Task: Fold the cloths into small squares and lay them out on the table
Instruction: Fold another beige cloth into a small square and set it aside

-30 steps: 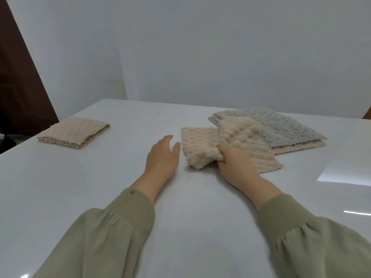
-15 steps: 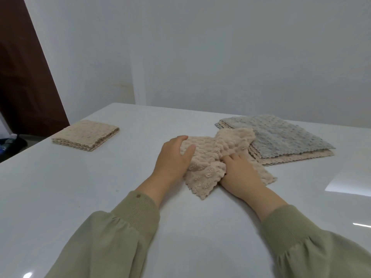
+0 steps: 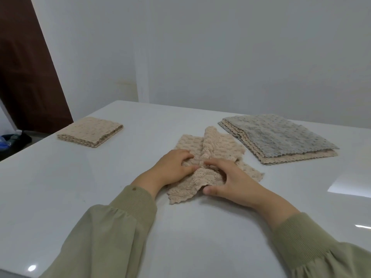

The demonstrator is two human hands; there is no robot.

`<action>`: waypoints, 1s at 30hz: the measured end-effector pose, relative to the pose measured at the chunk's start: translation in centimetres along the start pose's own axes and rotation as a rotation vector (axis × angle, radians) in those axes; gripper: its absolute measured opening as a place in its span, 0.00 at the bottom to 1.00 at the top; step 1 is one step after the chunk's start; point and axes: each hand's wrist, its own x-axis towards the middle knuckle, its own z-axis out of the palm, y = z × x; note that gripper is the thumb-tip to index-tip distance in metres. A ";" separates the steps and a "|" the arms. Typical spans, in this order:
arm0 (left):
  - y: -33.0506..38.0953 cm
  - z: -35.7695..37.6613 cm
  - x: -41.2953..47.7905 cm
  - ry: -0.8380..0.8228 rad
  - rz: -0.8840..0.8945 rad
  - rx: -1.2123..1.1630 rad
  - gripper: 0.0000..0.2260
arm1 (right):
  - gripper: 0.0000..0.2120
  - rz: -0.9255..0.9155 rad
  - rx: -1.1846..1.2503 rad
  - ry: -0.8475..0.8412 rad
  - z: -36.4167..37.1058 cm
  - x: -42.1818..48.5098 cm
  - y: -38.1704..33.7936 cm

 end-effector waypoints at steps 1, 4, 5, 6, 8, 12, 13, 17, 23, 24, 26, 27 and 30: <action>0.0 0.0 0.0 0.004 0.002 -0.001 0.24 | 0.37 0.013 0.035 0.039 -0.1 0.0 0.0; 0.0 0.2 0.0 0.010 0.006 0.022 0.23 | 0.40 0.051 -0.130 0.232 0.0 0.4 0.6; 0.1 0.2 0.0 0.012 0.005 0.031 0.23 | 0.40 0.089 -0.250 0.242 0.0 0.6 1.0; 0.1 0.3 0.1 0.013 0.003 0.039 0.23 | 0.40 0.147 -0.356 0.215 0.1 0.8 1.3; 0.1 0.3 0.1 0.014 0.003 0.047 0.22 | 0.36 0.251 -0.468 0.129 0.1 1.1 1.9; -0.1 -0.2 0.0 0.008 -0.017 0.037 0.22 | 0.25 0.179 -0.450 0.182 0.5 1.2 1.4; -0.2 -0.5 0.0 -0.006 -0.037 0.047 0.22 | 0.22 0.142 -0.443 0.200 0.8 1.2 1.1; -1.1 -2.2 -0.4 -0.115 -0.137 0.058 0.19 | 0.14 -0.021 -0.429 0.213 2.9 1.8 -0.8; -2.3 -4.4 -1.4 0.090 -0.262 -0.183 0.16 | 0.15 -0.150 -0.283 0.157 5.7 3.2 -4.0; -2.2 -4.2 -1.4 0.129 -0.260 -0.201 0.17 | 0.18 -0.130 -0.250 0.171 5.6 3.3 -4.1; -1.8 -3.5 -1.5 0.154 -0.198 -0.189 0.19 | 0.21 -0.064 -0.238 0.240 5.2 3.3 -3.8; -1.5 -3.1 -1.4 0.140 -0.155 -0.159 0.20 | 0.20 -0.026 -0.264 0.289 4.8 3.2 -3.5; -1.1 -1.9 -1.1 0.049 -0.049 -0.027 0.21 | 0.17 0.138 -0.362 0.355 3.5 2.7 -2.2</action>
